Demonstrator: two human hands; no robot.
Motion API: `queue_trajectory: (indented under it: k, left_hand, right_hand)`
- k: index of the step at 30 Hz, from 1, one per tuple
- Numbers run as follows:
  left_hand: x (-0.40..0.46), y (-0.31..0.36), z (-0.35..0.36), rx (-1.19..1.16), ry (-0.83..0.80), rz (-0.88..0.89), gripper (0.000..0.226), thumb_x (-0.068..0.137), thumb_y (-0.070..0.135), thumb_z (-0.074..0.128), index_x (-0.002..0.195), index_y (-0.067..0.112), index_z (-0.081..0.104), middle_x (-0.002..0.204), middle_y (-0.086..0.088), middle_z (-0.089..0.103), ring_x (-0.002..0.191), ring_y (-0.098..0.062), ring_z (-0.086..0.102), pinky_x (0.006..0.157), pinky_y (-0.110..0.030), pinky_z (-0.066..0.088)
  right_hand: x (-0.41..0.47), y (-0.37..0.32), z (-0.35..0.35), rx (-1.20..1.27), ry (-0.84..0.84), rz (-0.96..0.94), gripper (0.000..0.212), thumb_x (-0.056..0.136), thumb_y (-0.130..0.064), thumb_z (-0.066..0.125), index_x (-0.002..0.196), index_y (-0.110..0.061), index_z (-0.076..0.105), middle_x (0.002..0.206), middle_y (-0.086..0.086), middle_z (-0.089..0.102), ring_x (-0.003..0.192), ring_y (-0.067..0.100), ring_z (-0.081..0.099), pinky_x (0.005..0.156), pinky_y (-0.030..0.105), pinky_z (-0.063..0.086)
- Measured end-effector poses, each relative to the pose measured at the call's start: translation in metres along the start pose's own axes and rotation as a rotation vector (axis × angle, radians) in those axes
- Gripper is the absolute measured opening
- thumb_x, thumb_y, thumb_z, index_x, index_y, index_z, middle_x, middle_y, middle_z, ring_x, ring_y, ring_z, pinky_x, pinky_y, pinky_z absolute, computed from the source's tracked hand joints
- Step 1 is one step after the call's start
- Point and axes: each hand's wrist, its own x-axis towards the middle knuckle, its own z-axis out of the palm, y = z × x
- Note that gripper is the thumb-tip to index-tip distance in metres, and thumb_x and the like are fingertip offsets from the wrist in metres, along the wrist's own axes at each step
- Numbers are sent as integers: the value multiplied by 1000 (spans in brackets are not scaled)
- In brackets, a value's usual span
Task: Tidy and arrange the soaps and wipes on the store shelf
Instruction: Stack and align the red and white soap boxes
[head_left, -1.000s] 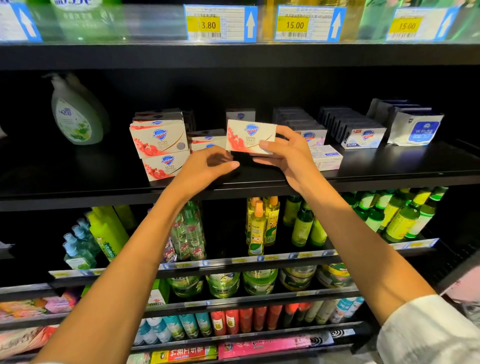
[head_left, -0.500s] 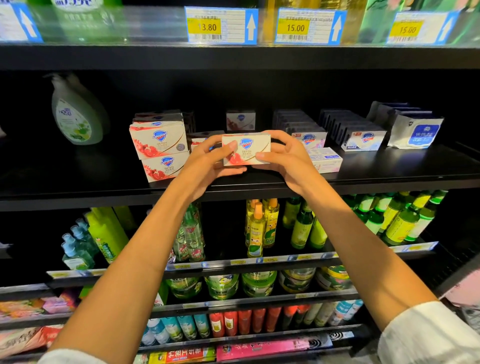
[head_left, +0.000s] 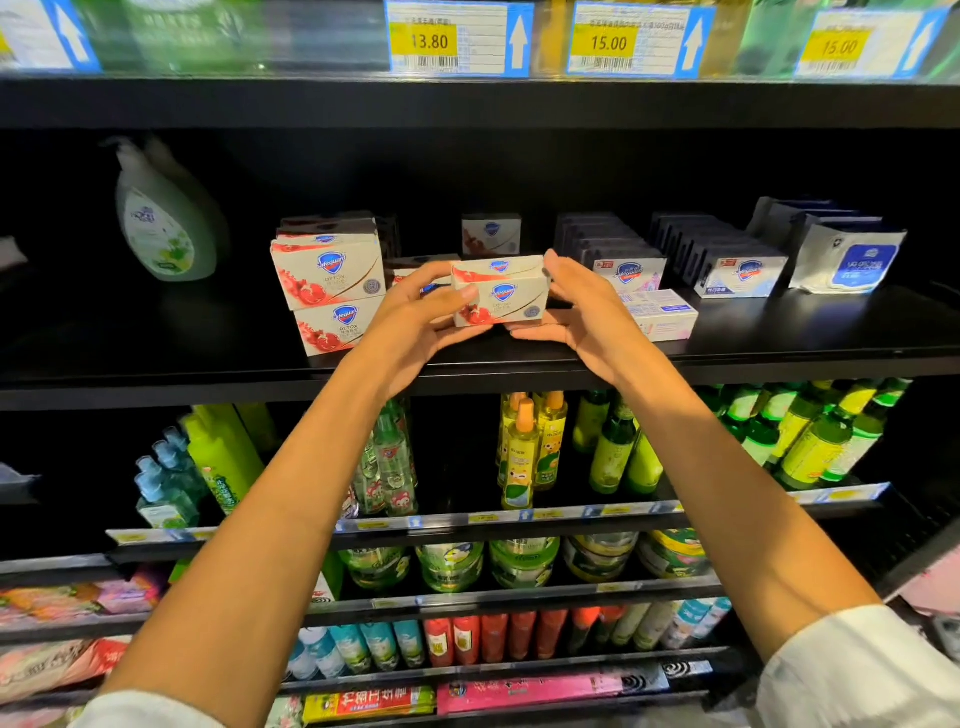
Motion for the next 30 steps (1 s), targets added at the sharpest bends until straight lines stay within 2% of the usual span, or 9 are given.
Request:
queue_trajectory:
  k: [5,9,13,18,23,27,30]
  left_hand:
    - [1,-2,-4,39,-61,4,41,92,0,70,131,8,60,137,-19,64,127,-31,64,105,-51,54]
    - [1,-1,-3,-17,-38,-17,50,84,14,80,131,13,65,143,-17,59,133,-33,59,104,-50,55]
    - [1,0,1,-56,13,-55,52,86,22,80,133,6,64,138,-22,62,125,-34,66,100,-46,58]
    - [4,0,-1,-101,61,-90,47,90,8,75,134,-1,62,128,-23,69,119,-33,70,92,-43,62]
    - [6,-2,-6,-79,59,-45,52,89,1,73,139,1,58,134,-19,67,121,-32,69,96,-45,60]
    - [9,-6,-10,-57,16,8,55,90,-10,68,142,2,54,138,-19,63,124,-32,67,101,-47,57]
    - [8,-6,-11,-4,-7,29,57,90,-14,65,143,5,53,141,-16,61,127,-28,65,93,-40,61]
  right_hand:
    - [0,4,-3,-31,27,-50,23,100,-20,67,118,-6,68,121,15,74,116,29,72,101,56,56]
    - [1,6,-6,-21,45,-97,24,97,-14,71,119,-4,69,124,17,72,119,28,70,100,55,57]
    - [-1,9,-11,-39,42,-161,31,95,-8,73,125,-1,67,127,17,69,125,28,66,100,54,57]
    - [-1,11,-9,-87,36,-178,30,92,-6,76,122,-7,71,133,14,65,129,27,63,100,54,57]
    - [1,8,-5,-24,38,-125,42,98,-14,70,139,-15,60,132,11,66,127,26,64,100,50,58]
    - [1,5,0,45,44,-39,37,105,-27,61,138,-11,58,124,13,73,119,29,70,97,51,59]
    - [0,3,-1,34,25,-19,36,104,-23,62,137,-8,60,124,16,73,117,31,71,94,49,60]
